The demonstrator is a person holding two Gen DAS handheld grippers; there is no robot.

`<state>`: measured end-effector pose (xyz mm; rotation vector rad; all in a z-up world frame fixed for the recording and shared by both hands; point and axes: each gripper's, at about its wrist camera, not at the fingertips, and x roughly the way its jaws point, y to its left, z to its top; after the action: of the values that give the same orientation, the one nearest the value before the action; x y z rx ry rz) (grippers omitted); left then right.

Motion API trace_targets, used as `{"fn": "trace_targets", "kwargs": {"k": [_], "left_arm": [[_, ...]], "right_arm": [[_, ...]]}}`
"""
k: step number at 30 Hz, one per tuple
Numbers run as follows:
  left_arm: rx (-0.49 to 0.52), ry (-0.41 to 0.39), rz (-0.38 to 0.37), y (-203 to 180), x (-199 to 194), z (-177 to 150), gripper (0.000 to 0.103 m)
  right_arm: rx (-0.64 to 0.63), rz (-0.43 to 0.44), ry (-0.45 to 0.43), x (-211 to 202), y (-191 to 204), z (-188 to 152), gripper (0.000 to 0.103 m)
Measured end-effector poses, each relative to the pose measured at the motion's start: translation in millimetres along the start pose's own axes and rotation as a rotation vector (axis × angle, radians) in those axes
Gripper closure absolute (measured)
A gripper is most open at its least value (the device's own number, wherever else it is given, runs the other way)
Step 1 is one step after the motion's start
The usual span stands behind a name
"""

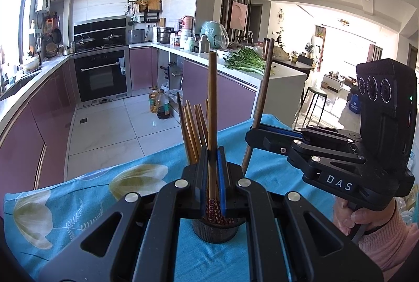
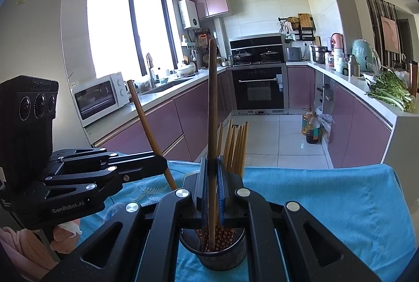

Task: Organize utensils
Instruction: 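Lower both chopsticks tip-first into the mesh cup beside the others, then push both chopsticks down into the cup and open both grippers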

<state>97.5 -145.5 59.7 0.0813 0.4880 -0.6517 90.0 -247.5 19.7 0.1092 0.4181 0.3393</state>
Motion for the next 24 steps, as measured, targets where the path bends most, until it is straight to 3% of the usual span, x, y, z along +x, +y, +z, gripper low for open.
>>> {"fn": "trace_targets", "kwargs": {"k": [24], "left_arm": [[0.003, 0.050, -0.001, -4.9, 10.2, -3.4, 0.095]], "right_arm": [[0.011, 0.004, 0.042, 10.2, -7.5, -9.0, 0.097]]}}
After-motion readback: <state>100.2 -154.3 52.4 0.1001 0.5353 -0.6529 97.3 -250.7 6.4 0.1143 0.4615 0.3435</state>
